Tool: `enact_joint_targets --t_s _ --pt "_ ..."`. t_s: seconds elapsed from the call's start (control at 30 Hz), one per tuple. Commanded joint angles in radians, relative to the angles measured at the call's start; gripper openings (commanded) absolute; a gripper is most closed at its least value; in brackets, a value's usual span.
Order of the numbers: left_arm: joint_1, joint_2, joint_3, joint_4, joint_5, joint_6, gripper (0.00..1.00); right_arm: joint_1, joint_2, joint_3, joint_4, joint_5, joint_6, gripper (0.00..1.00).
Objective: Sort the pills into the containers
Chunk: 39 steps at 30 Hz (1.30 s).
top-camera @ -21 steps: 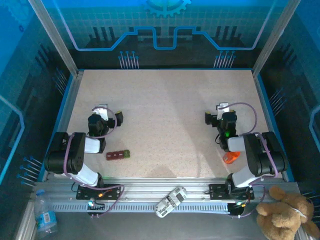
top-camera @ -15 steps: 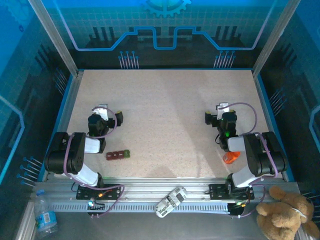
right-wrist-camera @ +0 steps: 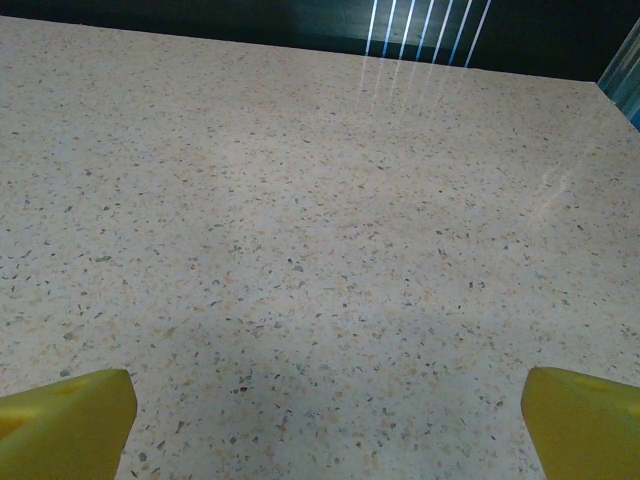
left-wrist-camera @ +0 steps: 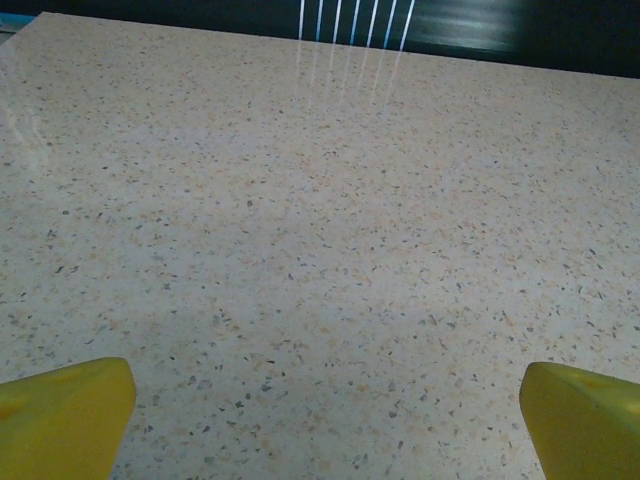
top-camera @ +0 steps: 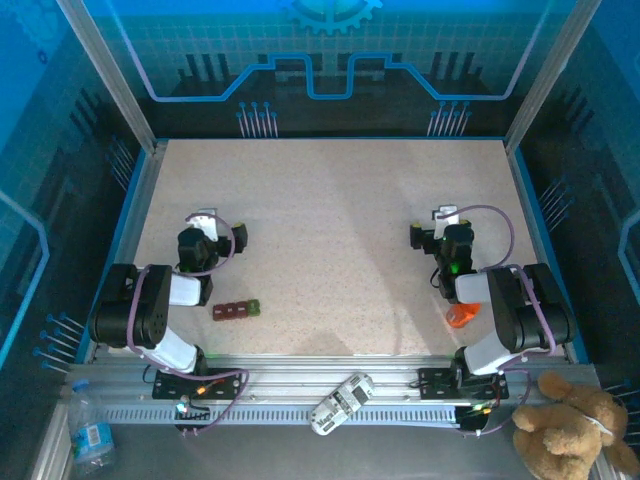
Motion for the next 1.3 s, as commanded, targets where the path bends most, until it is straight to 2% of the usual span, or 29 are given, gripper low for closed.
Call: enact_joint_targets --t_s 0.0,0.27,0.5,0.63,0.73,0.83,0.9,1.07,1.27 --pt "-0.011 -0.017 0.027 -0.014 -0.021 -0.003 0.99 0.009 -0.005 0.001 0.043 0.017 0.011 1.0" --pt "-0.011 -0.025 0.031 -0.024 0.013 0.004 0.99 0.01 -0.019 0.005 0.032 0.004 0.001 1.0" --pt "-0.01 -0.16 0.077 -0.224 -0.039 -0.012 0.99 0.014 -0.196 0.151 -0.351 0.03 0.017 1.0" --pt "-0.008 -0.247 0.136 -0.407 -0.07 -0.052 0.99 -0.02 -0.272 0.27 -0.558 0.019 0.266 1.0" --pt "-0.008 -0.313 0.19 -0.55 -0.092 -0.147 0.99 -0.064 -0.292 0.333 -0.65 -0.138 0.37 1.0" --pt "-0.008 -0.368 0.251 -0.705 -0.089 -0.245 0.99 -0.051 -0.3 0.365 -0.657 -0.361 0.349 1.0" --pt "-0.01 -0.394 0.282 -0.789 -0.072 -0.298 0.99 0.006 -0.299 0.401 -0.71 -0.401 0.312 1.0" --pt "-0.01 -0.415 0.338 -0.914 -0.019 -0.388 0.99 0.253 -0.246 0.522 -0.922 -0.413 0.13 0.97" --pt "-0.008 -0.332 0.455 -1.03 0.007 -0.439 0.99 0.54 -0.049 0.691 -1.101 -0.522 0.016 0.87"
